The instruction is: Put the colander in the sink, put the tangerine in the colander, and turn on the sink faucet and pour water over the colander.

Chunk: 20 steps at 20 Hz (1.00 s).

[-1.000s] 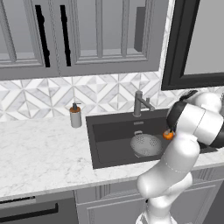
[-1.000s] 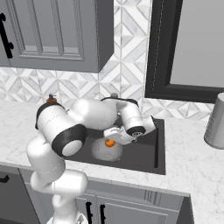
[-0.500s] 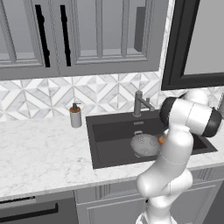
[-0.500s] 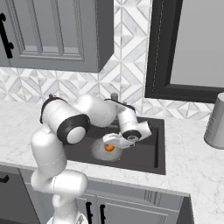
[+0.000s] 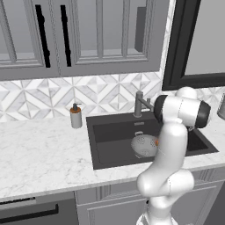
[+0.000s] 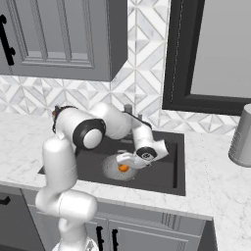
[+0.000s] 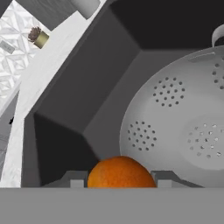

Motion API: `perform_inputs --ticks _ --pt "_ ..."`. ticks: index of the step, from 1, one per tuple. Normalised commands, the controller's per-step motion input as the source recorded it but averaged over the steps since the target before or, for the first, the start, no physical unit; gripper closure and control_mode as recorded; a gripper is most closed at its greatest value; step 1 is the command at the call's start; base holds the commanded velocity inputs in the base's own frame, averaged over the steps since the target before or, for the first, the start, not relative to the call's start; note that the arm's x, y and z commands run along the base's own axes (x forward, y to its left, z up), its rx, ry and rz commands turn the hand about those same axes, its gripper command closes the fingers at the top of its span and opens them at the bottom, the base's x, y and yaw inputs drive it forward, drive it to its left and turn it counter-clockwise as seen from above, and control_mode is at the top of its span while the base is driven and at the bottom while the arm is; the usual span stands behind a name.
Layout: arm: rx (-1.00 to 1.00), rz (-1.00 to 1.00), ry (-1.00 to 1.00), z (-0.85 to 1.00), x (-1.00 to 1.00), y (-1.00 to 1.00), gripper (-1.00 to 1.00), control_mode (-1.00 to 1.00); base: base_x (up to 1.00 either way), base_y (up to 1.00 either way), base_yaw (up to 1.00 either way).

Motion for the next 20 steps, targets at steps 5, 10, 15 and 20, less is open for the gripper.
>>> perform_inputs --ticks 5,10,15,20 --pt "0.0 0.0 0.0 -0.27 0.09 0.0 1.0 -1.0 0.0 0.0 0.0" --pt "0.0 0.0 -0.01 -0.15 0.15 0.01 1.0 -1.0 0.0 0.0 0.0" --pt "0.0 0.0 -0.02 -0.03 0.28 0.11 1.0 -1.0 0.0 0.0 0.0" --pt "0.0 0.0 -0.03 -0.09 0.27 0.11 1.0 -1.0 0.0 0.0 0.0"
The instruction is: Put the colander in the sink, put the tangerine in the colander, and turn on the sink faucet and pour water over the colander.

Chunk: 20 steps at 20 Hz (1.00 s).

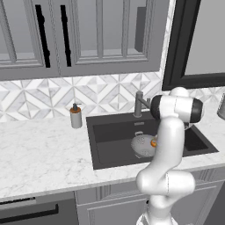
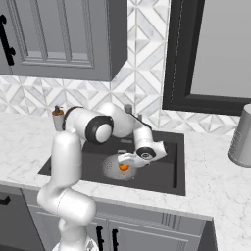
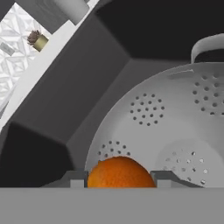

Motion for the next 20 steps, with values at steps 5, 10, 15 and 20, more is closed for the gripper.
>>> perform_inputs --ticks 5,10,15,20 --pt "0.0 0.0 -0.01 -0.29 0.07 0.01 -1.0 -1.0 0.0 0.0 0.0" --pt "0.0 0.0 -0.04 -0.14 0.0 0.0 -1.0 -1.0 0.0 0.0 0.0" --pt "0.0 0.0 -0.1 0.05 -0.24 0.0 -1.0 -1.0 0.0 0.0 0.0" --pt "0.0 0.0 -0.15 0.57 -0.46 0.0 -1.0 -1.0 0.0 0.0 0.0"
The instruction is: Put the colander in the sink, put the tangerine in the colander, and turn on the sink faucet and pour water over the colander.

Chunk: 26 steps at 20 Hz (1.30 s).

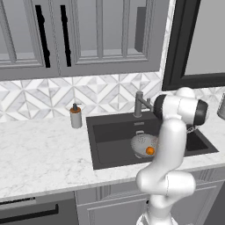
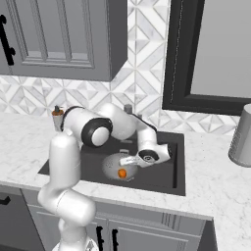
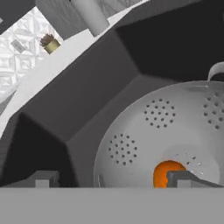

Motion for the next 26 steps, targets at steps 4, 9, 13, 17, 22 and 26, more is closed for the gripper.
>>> perform_inputs --ticks 4,9,13,17,22,26 --pt "0.04 0.0 -0.11 1.0 -0.43 -0.03 -1.0 -1.0 0.0 0.0 0.0" --pt "0.04 -0.02 -0.02 1.0 -0.35 -0.21 -1.0 -1.0 0.0 0.0 0.0" --pt "0.02 -0.11 0.0 1.0 -0.44 -0.34 -1.0 -1.0 0.0 0.0 0.0" --pt "0.0 -0.15 0.02 1.0 -0.6 -0.44 -1.0 -1.0 0.0 0.0 0.0" --pt "0.0 -0.17 0.0 1.0 -0.79 -0.18 -1.0 -1.0 0.0 0.0 0.0" --pt "-0.06 -0.14 0.0 1.0 -0.74 0.03 -1.0 -1.0 0.0 0.0 0.0"
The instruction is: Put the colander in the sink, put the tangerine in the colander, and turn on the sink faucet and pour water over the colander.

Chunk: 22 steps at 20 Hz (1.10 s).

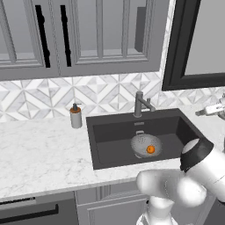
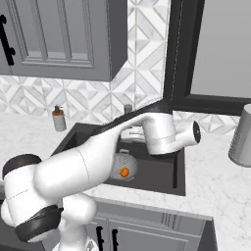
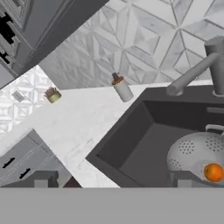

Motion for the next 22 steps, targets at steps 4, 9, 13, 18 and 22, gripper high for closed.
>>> perform_inputs --ticks 4,9,13,18,22 --pt "-0.21 -0.11 0.01 1.0 -0.63 0.4 -1.0 -1.0 0.0 0.0 0.0" --pt "-0.32 -0.08 0.05 1.0 -0.36 0.89 -1.0 -1.0 0.0 0.0 0.0" --pt "-0.33 -0.06 0.08 0.79 -0.26 0.99 -1.0 -1.0 0.0 0.0 0.0" --pt "-0.23 -0.01 0.14 0.15 -0.19 0.76 -1.0 -1.0 0.0 0.0 0.0" --pt "-0.17 0.0 0.1 -0.36 -0.07 0.34 -1.0 -1.0 0.0 0.0 0.0"
